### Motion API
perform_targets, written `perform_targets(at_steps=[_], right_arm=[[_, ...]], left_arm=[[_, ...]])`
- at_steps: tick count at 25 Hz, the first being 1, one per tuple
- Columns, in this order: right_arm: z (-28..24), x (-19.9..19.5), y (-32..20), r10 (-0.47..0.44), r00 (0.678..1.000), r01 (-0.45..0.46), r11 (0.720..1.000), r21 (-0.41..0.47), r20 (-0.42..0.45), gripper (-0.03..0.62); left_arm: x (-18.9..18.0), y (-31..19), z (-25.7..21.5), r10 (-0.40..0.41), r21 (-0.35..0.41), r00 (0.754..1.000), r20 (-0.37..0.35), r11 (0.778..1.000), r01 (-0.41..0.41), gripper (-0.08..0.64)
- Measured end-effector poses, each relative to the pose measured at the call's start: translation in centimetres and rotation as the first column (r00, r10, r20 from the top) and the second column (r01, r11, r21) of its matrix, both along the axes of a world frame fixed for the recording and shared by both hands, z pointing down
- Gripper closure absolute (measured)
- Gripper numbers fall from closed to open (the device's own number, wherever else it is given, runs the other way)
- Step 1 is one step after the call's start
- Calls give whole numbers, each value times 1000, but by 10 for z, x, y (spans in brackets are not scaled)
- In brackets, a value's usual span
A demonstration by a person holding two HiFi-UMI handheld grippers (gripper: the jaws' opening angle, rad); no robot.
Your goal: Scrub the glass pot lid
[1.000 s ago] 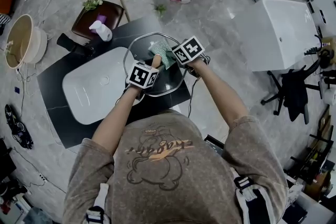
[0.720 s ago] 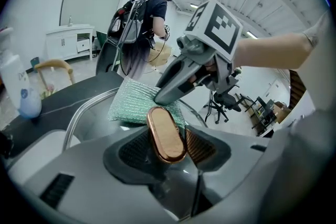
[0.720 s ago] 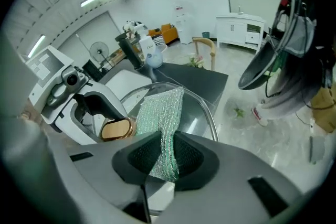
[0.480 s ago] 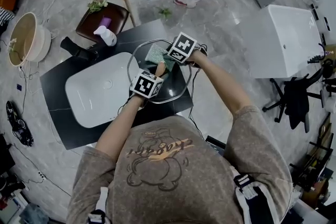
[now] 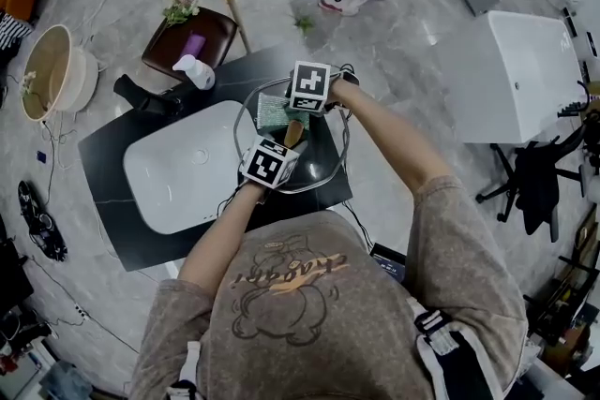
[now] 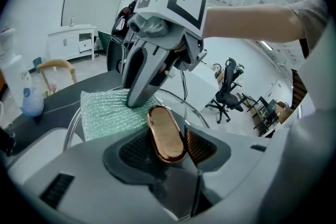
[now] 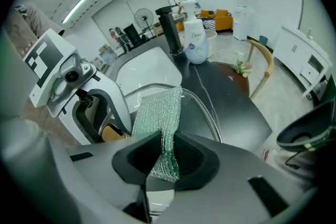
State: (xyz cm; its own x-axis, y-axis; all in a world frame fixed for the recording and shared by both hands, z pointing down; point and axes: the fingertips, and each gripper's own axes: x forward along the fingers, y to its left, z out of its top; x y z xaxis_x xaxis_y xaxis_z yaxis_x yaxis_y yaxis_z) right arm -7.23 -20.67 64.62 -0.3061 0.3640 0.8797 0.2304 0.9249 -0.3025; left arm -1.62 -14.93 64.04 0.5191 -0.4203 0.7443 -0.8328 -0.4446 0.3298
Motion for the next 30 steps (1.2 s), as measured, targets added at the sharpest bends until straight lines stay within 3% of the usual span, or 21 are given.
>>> perform_targets(at_steps=[6,15,21,26,30], right_arm=[[-2,-16,8,-144,990,144,990,14,3,505],[-1,-28,13,-159,987,159,987,-34,8,503],[-7,-33,9,-113,993,114,992,-51,19,503],[-25,-39,-3,21,998,-13,993,-119,66,503],[-30,-54,-5,135,985,-113,975,-193,104,503]], left_arm=[[3,-2,0,-13,-4,1000,-17,1000,13,351],[-1,3,2,-17,-25,1000,-9,1000,17,351],[2,-2,-1,-28,-8,999,-38,1000,27,353],[3,0,-3,-22,-17,999,-37,1000,21,351],[-1,0,2,-21,-17,999,-39,1000,21,351]])
